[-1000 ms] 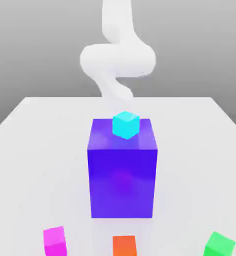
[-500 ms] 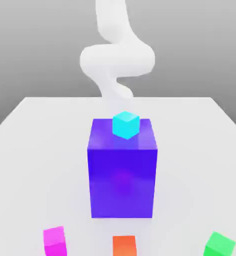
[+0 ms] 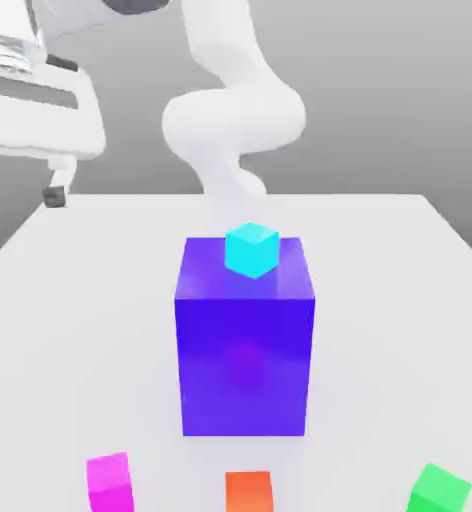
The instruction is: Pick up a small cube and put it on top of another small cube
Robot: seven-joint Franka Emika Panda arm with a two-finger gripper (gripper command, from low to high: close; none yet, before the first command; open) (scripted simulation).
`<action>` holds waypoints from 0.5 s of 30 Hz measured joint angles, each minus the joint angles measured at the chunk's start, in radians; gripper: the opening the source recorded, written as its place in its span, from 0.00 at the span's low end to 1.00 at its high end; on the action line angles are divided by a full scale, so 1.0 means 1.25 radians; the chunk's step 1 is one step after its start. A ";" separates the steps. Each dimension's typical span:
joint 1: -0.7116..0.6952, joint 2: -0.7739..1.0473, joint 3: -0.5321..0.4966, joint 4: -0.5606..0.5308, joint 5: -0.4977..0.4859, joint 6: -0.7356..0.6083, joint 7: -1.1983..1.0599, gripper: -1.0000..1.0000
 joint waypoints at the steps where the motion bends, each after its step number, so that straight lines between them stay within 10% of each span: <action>1: 0.026 0.030 -0.026 -0.002 0.019 0.010 -0.047 0.50; 5: 0.101 0.192 -0.093 -0.008 0.174 0.041 -0.286 0.50; 15: -0.053 0.559 0.151 -0.011 0.451 0.116 -0.789 0.50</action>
